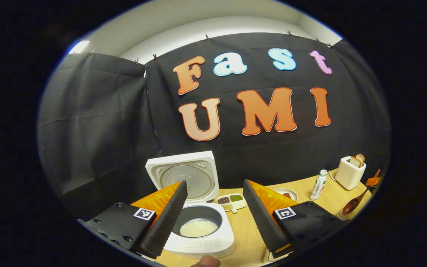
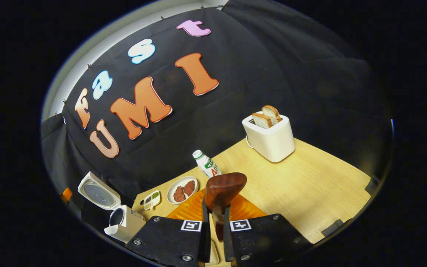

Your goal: Close the left gripper, press the button to open the rice cooker; take a wooden spoon from the chopstick holder with the right hand, scoop a spoonful of rice and pour it into the rice cooker, then put the wooden spoon back into the chopstick holder.

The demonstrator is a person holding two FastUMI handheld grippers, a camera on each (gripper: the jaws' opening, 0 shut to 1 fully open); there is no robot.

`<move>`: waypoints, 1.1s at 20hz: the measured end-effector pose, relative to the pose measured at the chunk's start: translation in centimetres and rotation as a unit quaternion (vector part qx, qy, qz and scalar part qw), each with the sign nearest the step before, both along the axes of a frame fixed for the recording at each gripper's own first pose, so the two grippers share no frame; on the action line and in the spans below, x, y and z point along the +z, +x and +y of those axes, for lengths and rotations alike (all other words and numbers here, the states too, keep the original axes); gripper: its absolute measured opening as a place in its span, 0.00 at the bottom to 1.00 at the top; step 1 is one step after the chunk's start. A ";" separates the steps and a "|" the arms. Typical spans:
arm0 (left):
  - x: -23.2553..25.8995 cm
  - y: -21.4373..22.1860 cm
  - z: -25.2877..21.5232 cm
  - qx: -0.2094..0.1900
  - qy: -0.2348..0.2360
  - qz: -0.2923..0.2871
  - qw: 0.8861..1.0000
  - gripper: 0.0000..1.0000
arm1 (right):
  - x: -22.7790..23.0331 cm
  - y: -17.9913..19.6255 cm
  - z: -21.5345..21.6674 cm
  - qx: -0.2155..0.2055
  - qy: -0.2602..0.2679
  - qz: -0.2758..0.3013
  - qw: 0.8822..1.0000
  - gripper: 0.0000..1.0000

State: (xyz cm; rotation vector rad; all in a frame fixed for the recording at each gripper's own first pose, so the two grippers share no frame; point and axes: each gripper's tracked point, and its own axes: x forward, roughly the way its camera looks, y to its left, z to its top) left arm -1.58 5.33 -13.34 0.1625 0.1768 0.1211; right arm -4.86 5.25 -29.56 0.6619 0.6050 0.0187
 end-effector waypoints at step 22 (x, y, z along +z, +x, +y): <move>-3.5 -0.4 8.4 0.025 -0.036 0.022 0.999 1.00 | -1.4 -5.5 17.6 0.193 -0.173 -0.017 0.966 0.14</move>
